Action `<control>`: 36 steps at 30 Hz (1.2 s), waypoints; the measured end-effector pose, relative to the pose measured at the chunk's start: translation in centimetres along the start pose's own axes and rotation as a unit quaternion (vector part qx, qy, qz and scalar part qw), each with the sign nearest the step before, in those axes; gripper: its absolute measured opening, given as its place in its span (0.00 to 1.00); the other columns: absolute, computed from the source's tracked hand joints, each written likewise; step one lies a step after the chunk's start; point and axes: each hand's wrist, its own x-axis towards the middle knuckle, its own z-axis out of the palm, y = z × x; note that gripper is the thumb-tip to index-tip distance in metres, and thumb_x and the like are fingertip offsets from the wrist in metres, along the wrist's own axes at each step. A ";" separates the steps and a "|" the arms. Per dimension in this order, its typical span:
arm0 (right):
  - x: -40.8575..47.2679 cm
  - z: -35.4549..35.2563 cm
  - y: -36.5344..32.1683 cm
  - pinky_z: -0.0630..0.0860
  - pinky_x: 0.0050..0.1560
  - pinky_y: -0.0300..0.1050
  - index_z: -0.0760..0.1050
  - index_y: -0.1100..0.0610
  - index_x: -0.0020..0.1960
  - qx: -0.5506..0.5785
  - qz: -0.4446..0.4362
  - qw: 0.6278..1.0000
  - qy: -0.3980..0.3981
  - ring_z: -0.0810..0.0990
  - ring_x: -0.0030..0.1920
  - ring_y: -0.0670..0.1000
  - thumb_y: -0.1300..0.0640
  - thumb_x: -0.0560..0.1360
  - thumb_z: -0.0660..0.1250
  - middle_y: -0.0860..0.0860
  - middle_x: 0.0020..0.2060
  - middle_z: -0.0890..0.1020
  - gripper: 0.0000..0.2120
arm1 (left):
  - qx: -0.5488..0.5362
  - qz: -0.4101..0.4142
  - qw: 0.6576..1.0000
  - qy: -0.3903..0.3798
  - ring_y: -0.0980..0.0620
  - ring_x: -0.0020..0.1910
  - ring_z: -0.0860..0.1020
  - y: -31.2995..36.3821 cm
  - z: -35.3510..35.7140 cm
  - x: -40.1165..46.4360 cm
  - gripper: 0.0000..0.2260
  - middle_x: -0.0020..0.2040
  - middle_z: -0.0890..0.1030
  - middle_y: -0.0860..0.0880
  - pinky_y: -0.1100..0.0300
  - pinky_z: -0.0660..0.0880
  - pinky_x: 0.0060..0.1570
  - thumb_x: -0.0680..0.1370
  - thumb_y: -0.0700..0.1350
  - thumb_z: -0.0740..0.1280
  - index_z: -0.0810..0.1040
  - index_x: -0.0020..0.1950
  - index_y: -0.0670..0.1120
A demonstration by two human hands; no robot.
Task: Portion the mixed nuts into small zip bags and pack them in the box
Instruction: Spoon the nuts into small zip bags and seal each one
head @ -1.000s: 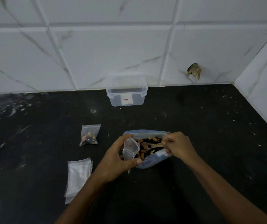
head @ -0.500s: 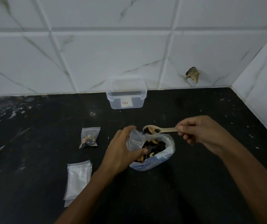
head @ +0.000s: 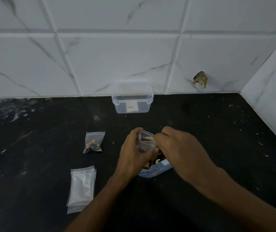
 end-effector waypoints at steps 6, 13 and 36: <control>-0.5 -3.3 2.8 0.71 0.38 0.31 0.80 0.51 0.47 0.119 0.160 0.977 0.069 0.76 0.35 0.40 0.59 0.76 0.67 0.41 0.34 0.77 0.05 | -0.058 -0.029 0.998 0.018 0.65 0.55 0.78 -0.5 -1.5 -0.5 0.26 0.57 0.78 0.58 0.67 0.78 0.47 0.71 0.49 0.77 0.68 0.63 0.60; -1.0 4.3 7.4 0.73 0.36 0.35 0.79 0.53 0.45 0.075 0.271 0.957 -0.072 0.79 0.37 0.44 0.61 0.78 0.62 0.48 0.36 0.80 0.08 | -0.058 -0.047 0.997 0.024 0.73 0.52 0.75 -1.7 -3.2 -2.1 0.25 0.55 0.76 0.60 0.76 0.74 0.43 0.72 0.46 0.76 0.68 0.62 0.59; 0.1 10.6 5.4 0.80 0.44 0.47 0.81 0.59 0.45 0.200 0.284 0.936 -0.064 0.81 0.39 0.48 0.63 0.78 0.62 0.51 0.39 0.80 0.10 | -0.112 -0.058 0.991 -0.037 0.63 0.54 0.80 -1.7 -1.9 -2.0 0.23 0.56 0.80 0.55 0.68 0.78 0.47 0.74 0.41 0.74 0.70 0.64 0.56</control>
